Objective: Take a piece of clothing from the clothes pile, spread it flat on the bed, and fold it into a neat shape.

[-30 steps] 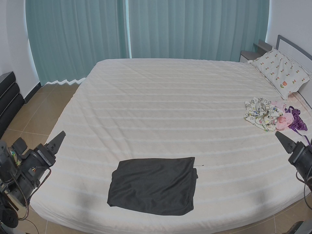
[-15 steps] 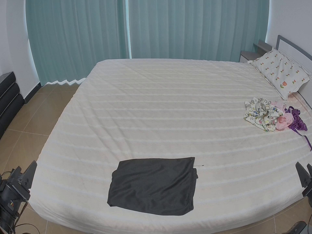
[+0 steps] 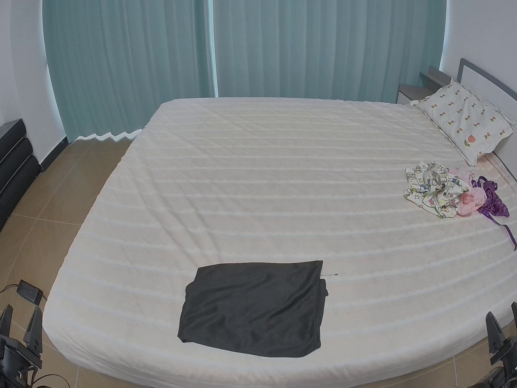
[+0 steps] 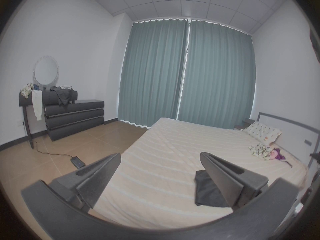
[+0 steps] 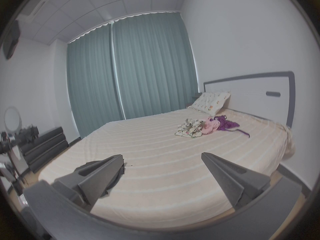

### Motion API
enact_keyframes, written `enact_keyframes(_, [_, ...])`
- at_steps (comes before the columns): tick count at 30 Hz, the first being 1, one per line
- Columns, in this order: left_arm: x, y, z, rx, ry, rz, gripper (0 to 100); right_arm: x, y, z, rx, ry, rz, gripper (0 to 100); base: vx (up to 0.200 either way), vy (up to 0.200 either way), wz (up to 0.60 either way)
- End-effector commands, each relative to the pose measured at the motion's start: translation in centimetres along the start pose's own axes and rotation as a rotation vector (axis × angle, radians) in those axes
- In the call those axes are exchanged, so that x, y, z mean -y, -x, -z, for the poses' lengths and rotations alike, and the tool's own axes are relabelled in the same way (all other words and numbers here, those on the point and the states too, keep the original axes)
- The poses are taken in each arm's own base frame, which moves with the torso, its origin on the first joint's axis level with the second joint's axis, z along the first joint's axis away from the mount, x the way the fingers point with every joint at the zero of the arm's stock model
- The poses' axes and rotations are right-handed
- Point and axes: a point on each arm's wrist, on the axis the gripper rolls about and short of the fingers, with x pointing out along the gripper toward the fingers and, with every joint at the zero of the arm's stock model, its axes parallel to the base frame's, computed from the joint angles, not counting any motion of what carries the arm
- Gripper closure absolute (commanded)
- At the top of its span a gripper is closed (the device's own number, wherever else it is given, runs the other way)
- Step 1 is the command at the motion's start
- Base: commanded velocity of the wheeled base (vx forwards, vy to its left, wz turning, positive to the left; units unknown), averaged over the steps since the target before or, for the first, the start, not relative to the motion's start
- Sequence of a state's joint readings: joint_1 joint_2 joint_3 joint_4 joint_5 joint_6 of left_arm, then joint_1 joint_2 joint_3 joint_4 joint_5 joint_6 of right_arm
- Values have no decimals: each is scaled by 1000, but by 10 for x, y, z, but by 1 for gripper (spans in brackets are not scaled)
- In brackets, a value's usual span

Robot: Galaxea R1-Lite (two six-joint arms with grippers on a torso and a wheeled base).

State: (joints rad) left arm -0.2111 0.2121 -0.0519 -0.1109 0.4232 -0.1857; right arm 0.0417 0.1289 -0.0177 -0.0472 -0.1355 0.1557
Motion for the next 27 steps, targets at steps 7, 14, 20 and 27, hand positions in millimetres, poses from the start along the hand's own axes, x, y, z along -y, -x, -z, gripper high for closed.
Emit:
enact_keyframes(7, [-8, 10, 7, 86, -64, -92, 0, 0, 11, 7, 95, 122, -43, 0, 0, 0, 0])
enact_keyframes(14, [-9, 11, 8, 88, -166, -250, 0, -1, 10, 5, 140, 332, -56, 0, 0, 0, 0])
enact_keyframes(20, [-6, 16, 11, 108, -243, -312, 0, -1, 9, 6, 77, 318, -55, 0, 0, 0, 0])
enact_keyframes(27, [-5, 17, 23, 117, -234, -171, 0, 0, 7, 6, 20, 148, 4, 0, 0, 0, 0])
